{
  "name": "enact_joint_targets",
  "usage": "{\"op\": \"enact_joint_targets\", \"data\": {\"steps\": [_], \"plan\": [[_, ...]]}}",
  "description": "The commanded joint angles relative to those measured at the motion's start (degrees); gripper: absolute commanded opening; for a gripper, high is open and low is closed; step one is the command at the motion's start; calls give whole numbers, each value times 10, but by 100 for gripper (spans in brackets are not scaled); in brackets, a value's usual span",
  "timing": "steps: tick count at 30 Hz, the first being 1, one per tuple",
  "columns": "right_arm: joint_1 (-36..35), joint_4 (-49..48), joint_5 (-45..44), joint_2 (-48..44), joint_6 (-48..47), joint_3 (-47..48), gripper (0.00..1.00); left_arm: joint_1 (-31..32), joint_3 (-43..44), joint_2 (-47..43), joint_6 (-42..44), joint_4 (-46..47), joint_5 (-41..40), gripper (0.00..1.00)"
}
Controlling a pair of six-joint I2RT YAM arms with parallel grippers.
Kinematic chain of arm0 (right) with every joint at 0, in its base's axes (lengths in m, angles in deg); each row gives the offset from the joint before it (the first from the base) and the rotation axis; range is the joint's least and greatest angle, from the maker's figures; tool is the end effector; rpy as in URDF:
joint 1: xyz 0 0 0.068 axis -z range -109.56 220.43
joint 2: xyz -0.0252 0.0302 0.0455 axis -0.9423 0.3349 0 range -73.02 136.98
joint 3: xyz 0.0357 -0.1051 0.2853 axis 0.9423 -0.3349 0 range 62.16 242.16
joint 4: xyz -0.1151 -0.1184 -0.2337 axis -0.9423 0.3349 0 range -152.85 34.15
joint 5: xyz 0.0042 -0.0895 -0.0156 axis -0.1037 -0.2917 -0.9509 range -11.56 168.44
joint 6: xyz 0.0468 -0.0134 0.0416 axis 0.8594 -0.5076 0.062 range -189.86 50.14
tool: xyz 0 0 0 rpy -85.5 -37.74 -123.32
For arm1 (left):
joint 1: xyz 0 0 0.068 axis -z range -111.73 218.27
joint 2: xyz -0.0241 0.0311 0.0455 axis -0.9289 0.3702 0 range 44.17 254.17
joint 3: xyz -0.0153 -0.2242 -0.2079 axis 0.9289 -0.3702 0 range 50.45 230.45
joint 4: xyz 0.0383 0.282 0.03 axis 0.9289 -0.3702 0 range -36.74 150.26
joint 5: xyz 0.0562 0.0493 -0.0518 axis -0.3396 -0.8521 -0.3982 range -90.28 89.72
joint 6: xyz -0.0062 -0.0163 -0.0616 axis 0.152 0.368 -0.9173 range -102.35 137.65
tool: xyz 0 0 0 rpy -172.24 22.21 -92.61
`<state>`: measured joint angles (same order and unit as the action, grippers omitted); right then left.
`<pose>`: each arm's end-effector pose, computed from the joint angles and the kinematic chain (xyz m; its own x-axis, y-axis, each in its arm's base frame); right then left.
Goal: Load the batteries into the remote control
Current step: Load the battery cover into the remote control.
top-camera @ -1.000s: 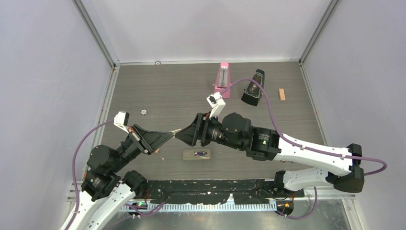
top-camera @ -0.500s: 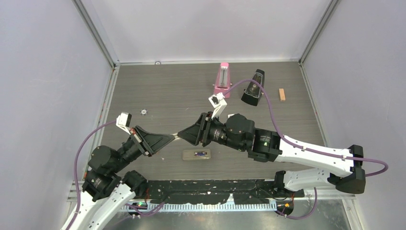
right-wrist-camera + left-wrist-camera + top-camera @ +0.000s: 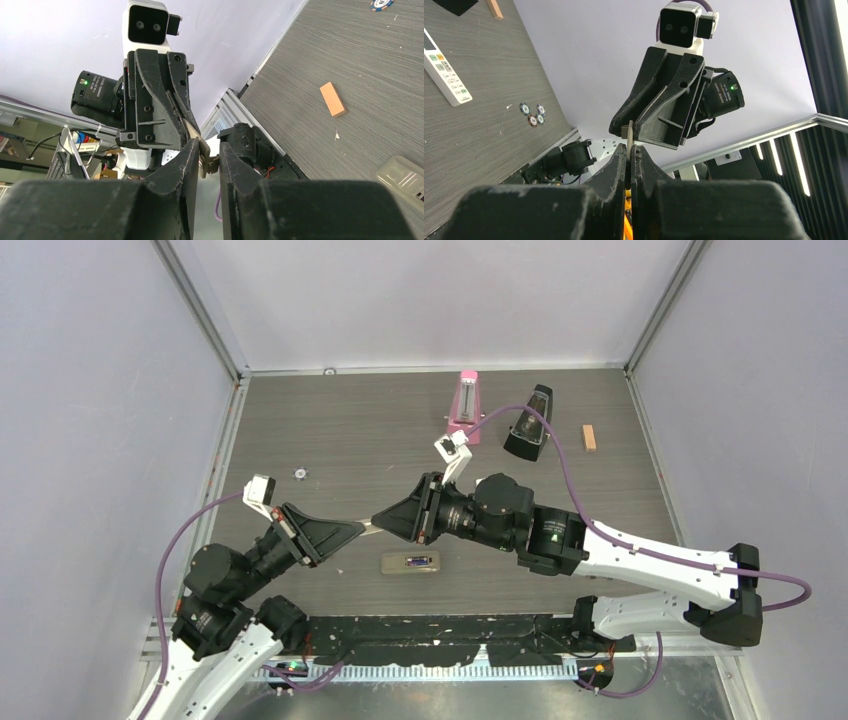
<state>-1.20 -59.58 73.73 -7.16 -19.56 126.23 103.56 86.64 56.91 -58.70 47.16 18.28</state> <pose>0.0966 0.2777 0.4263 -0.7257 0.2479 -0.6418 -0.5662 0.3147 0.7618 0.0504 -0.0551 0.3639 -0.7460 -0.6006 -0.2877 0.3320 0.0391 -0.9425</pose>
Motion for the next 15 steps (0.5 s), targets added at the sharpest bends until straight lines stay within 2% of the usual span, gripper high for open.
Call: {"op": "enact_joint_targets", "data": {"steps": [1,9,12,15], "plan": [[-1,-29,23,-5,8,-1,6,3,-5,5,2,21,15,9],[4,-29,4,-19,14,-25,5,3,-16,-5,21,-6,-3,56],[8,-27,-2,-28,20,-41,5,3,-21,-10,33,-24,-15,69],[12,-27,-3,-35,25,-55,5,3,-29,-13,45,-36,-26,76]]}}
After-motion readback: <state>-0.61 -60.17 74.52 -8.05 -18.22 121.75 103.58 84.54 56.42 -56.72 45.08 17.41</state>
